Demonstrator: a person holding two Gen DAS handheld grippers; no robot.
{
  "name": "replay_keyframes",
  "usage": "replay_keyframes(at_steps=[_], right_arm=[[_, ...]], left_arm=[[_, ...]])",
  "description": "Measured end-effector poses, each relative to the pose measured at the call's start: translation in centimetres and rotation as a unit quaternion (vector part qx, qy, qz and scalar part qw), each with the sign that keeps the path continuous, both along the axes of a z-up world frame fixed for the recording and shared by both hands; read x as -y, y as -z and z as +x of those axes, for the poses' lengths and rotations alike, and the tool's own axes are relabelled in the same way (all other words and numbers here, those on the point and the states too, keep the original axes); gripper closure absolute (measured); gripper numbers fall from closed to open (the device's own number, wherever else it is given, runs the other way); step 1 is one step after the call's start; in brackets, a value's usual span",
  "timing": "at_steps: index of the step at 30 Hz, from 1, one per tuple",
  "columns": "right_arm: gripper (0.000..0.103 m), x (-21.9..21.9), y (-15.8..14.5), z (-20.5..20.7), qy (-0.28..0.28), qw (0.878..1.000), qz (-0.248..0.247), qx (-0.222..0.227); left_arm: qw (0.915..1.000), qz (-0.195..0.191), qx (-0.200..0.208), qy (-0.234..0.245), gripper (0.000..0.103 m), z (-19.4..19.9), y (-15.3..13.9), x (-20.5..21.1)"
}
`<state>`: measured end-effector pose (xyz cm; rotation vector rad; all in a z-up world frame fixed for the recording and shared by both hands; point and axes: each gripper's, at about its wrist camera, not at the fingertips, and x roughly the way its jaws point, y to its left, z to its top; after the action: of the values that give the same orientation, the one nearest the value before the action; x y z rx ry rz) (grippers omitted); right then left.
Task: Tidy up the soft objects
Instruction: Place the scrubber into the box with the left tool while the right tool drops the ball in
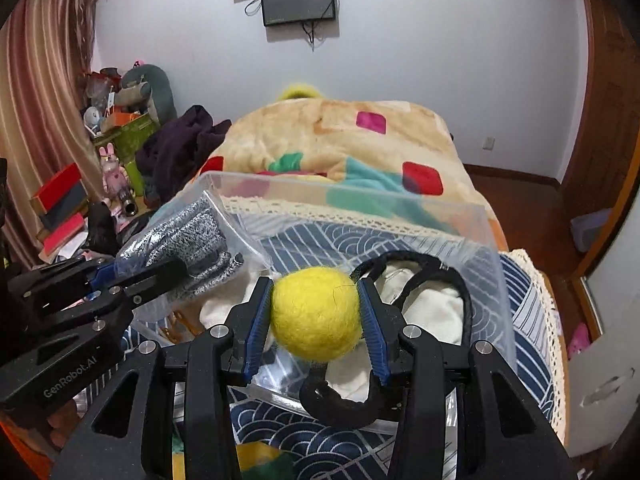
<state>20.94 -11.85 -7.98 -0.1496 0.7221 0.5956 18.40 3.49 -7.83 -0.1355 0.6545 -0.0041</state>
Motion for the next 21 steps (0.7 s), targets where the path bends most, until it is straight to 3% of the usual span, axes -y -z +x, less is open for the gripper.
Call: replay_keyframes(at_steps=[2,5,10,17,21], right_arm=[[0.061,-0.1,0.0,0.0,0.005,1.000,-0.008,0.006],[0.059,-0.2,0.0,0.1,0.005,1.000,-0.016,0.006],[0.038,0.5,-0.7,-0.4,0.015,1.000,-0.012,0.025],[0.035,2.0,-3.0,-2.2,0.020,0.998,0.003,0.062],[0.024,3.2,-4.1,-3.9,0.019,0.996,0.025,0.082]], left_arm=[[1.0000,-0.001,-0.004,-0.001,0.080,0.1,0.1,0.0],[1.0000,-0.002,-0.004,0.000,0.070,0.0,-0.1,0.1],[0.9999,0.008,0.013,-0.002,0.053,-1.3,-1.0,0.2],[0.9990,0.009,0.044,-0.001,0.031,-4.1,-2.7,0.1],[0.9982,0.022,0.055,0.005,0.023,-5.8,-3.3,0.6]])
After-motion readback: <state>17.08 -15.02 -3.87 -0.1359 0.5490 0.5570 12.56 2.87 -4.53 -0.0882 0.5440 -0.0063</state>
